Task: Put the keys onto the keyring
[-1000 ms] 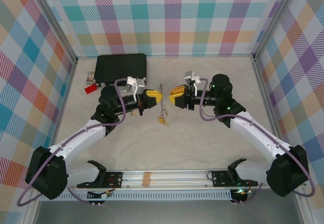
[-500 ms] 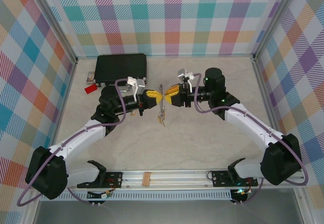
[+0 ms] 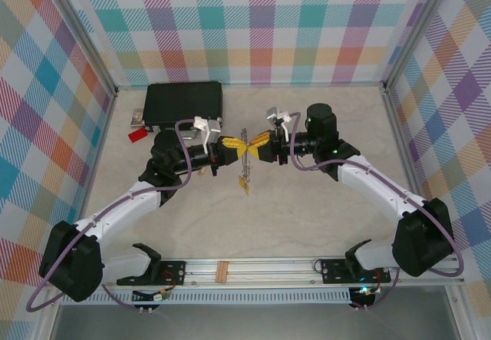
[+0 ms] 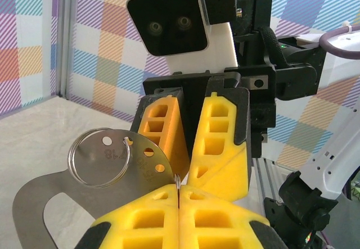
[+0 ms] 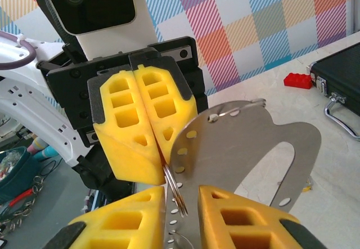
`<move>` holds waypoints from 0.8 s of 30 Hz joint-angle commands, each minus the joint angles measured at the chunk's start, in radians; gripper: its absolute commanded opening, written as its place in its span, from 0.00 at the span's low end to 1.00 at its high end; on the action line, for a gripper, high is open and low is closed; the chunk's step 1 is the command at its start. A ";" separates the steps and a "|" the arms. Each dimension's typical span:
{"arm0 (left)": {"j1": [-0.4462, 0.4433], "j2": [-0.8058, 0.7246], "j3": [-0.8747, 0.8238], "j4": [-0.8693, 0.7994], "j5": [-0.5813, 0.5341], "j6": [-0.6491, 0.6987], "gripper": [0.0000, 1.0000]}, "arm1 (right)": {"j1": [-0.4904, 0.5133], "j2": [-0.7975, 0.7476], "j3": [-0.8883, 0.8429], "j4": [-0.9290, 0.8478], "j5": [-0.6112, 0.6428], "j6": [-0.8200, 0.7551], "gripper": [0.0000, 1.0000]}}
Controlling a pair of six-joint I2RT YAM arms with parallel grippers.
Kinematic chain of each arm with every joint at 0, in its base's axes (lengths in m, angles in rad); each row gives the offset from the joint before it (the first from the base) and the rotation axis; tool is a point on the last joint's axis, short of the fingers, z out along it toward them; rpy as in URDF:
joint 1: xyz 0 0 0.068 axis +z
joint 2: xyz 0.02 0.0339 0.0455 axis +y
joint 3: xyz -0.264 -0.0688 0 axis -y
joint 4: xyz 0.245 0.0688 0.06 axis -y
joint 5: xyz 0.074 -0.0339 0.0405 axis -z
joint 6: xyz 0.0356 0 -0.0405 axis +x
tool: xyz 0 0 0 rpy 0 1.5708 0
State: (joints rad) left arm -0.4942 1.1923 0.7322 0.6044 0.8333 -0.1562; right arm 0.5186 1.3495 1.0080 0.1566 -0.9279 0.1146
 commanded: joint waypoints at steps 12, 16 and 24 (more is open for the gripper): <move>-0.008 0.008 0.037 0.046 0.031 -0.013 0.00 | 0.021 -0.010 0.023 0.023 -0.030 -0.012 0.15; -0.008 0.007 0.038 0.049 0.029 -0.014 0.00 | 0.024 -0.011 0.023 0.019 -0.032 -0.017 0.08; -0.007 -0.006 0.035 0.034 0.019 0.000 0.00 | 0.023 -0.029 0.004 -0.010 0.003 -0.045 0.12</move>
State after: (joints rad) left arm -0.4942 1.2015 0.7357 0.6033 0.8398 -0.1635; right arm 0.5293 1.3472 1.0080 0.1577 -0.9260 0.1047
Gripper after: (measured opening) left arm 0.045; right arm 0.115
